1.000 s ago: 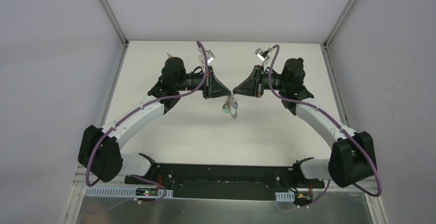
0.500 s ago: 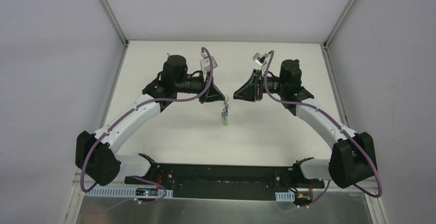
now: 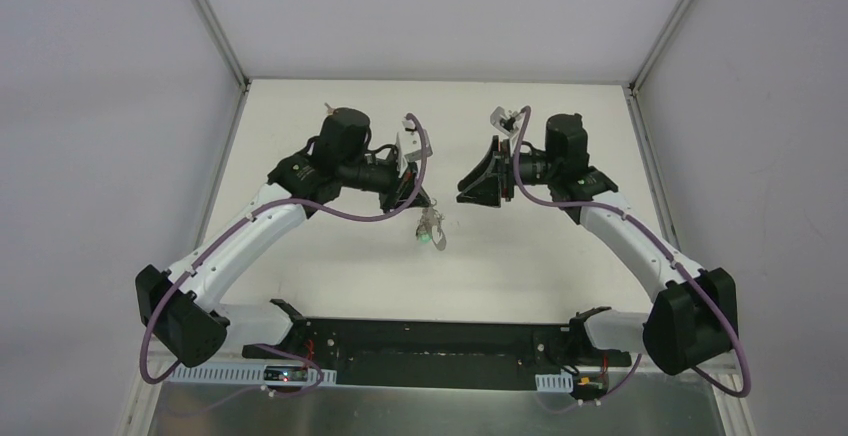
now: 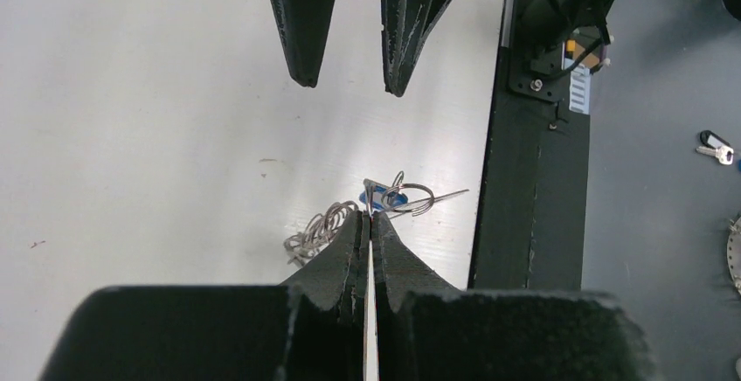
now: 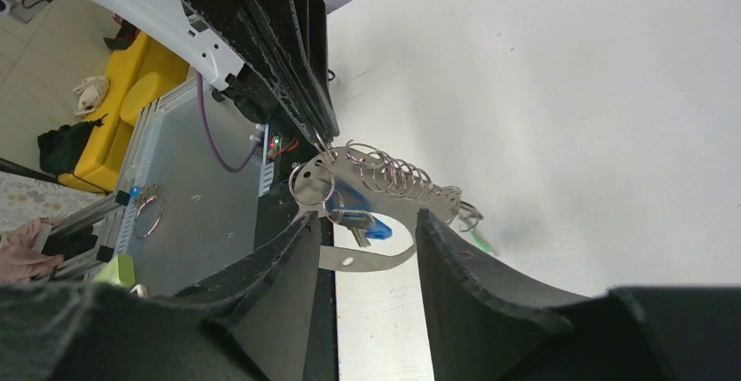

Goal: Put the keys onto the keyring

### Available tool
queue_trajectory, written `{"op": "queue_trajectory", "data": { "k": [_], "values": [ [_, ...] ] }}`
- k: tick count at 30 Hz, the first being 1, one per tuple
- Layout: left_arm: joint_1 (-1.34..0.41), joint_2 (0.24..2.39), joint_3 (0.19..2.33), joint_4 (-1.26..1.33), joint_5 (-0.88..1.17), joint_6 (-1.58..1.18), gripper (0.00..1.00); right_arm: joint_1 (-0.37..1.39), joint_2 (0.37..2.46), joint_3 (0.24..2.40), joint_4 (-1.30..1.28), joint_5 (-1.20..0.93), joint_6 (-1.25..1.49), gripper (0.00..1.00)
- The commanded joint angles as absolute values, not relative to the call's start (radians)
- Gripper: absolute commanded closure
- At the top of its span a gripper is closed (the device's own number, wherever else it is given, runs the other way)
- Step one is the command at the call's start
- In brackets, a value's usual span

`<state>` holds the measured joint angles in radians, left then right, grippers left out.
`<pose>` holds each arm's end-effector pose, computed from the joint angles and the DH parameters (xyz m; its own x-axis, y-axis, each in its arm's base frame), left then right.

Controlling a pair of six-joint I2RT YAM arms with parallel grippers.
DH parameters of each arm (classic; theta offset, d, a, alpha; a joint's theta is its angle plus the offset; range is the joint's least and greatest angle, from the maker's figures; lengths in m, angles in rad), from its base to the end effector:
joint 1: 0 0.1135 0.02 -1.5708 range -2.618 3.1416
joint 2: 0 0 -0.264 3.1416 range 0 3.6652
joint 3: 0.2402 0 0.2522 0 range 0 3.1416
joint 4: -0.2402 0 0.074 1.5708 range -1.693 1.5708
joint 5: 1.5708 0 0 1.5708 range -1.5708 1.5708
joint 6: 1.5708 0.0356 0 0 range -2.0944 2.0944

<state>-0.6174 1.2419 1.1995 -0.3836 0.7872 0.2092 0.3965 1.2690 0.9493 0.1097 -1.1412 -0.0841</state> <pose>0.2074 -0.1782 0.3719 -0.1355 0.2760 -0.9516 0.9842 0.1480 -0.0972 0.2456 0.1379 0.3270 -0.1092 -0.0836 -0.9905 -0.9937 0.0339 0.1067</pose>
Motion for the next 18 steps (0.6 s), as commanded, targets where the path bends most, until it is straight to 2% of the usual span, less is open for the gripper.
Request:
{"op": "queue_trajectory", "data": {
  "k": [1,18],
  "values": [
    [-0.639,1.222,1.261,-0.439,0.776,0.288,1.00,0.426,1.253,1.000,0.075,-1.176,-0.155,0.53],
    [-0.649,1.274,1.188,-0.262,0.894,0.099,1.00,0.544,1.293,1.046,-0.070,-1.097,-0.299,0.57]
  ]
}}
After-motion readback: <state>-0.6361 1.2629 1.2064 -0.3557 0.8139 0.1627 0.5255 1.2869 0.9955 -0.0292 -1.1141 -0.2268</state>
